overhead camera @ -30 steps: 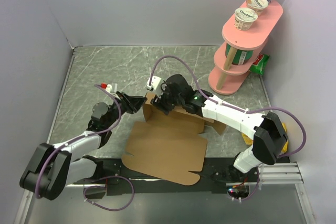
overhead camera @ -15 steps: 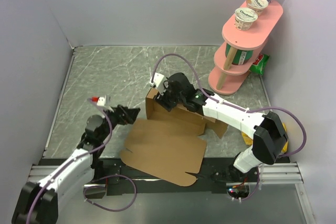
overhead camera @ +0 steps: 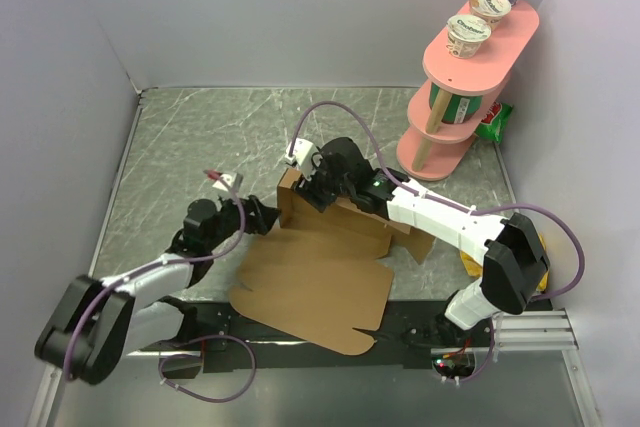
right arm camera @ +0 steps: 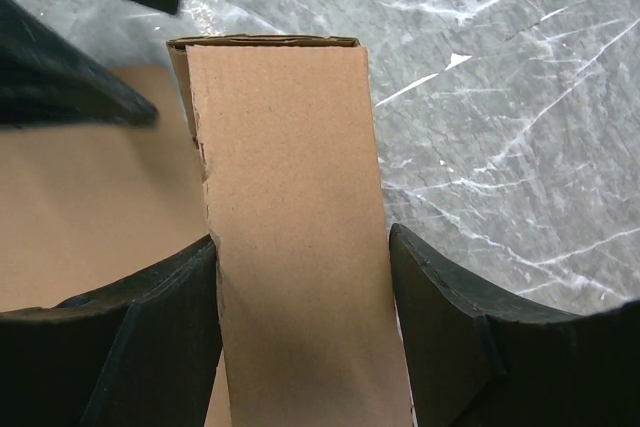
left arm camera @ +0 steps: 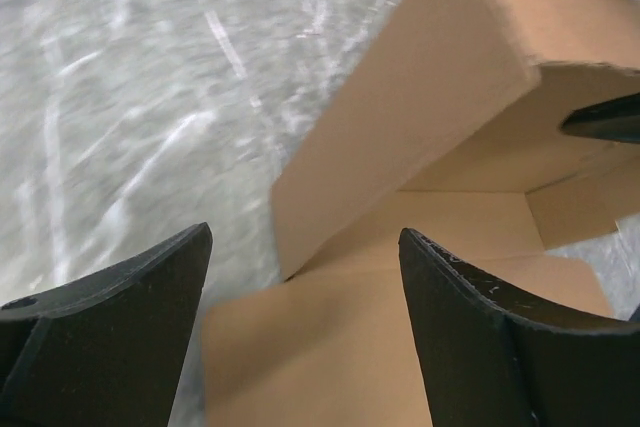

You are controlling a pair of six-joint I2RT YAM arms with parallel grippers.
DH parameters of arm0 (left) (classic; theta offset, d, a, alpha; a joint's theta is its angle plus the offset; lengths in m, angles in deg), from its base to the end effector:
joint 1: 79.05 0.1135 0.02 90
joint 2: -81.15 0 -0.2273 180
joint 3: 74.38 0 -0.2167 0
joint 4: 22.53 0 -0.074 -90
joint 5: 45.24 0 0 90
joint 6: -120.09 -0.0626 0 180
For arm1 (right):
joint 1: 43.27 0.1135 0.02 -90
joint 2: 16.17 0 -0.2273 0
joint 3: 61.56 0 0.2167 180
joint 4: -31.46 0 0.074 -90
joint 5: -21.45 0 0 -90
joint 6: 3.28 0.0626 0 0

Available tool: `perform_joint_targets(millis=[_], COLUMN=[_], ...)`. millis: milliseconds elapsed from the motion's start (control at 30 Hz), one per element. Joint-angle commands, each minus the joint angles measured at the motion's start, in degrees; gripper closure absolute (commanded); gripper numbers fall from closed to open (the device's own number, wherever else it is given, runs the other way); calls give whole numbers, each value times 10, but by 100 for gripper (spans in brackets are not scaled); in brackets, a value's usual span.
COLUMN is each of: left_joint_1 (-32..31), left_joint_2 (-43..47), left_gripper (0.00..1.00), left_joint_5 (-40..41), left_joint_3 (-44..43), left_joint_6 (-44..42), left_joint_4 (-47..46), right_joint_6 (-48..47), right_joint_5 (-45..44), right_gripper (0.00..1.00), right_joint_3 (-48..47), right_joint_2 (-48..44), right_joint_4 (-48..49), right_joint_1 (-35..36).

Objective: Fold the paper box

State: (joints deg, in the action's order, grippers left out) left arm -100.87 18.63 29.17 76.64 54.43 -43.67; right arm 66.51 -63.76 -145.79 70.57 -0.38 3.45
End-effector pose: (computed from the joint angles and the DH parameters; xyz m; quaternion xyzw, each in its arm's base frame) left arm 0.2044 -0.1000 0.1666 0.0680 0.7738 -0.3406 0.5297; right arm 0.2267 0.2483 0.2540 -0.5035 0.7264 0.1429 0.4455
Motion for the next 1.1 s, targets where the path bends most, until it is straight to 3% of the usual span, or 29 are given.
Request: perform_joint_targets(millis=[0, 67, 200, 367, 467, 567, 600, 867, 1067], left_joint_1=[-50, -79, -114, -132, -141, -143, -144, -148, -148], left_joint_2=[-58, -89, -123, -160, -181, -178, -174, -100, -69], left_gripper=[19, 20, 33, 43, 54, 64, 70, 83, 86], left_joint_5=[10, 37, 154, 198, 234, 263, 268, 359, 396], left_joint_3=[-47, -68, -78, -75, -87, -91, -87, -57, -19], left_joint_6=[-60, -82, -83, -83, -82, -77, -79, -83, -81], left_joint_4=[-76, -79, -94, -144, -136, -128, -125, -74, -87], right_joint_6=[5, 10, 22, 53, 87, 146, 162, 368, 509], right_joint_5=[7, 4, -1, -15, -37, -85, -96, -186, -128], right_gripper=[31, 31, 31, 27, 7, 1, 0, 0, 4], right_joint_3=[-7, -6, -2, 5, 10, 22, 24, -6, 56], right_joint_2=[-29, -29, -29, -30, -50, -102, -119, -256, -317], right_joint_4=[27, 28, 36, 43, 42, 39, 36, -104, -109], right_joint_1=[-2, -3, -2, -2, -3, -4, -3, -10, -46])
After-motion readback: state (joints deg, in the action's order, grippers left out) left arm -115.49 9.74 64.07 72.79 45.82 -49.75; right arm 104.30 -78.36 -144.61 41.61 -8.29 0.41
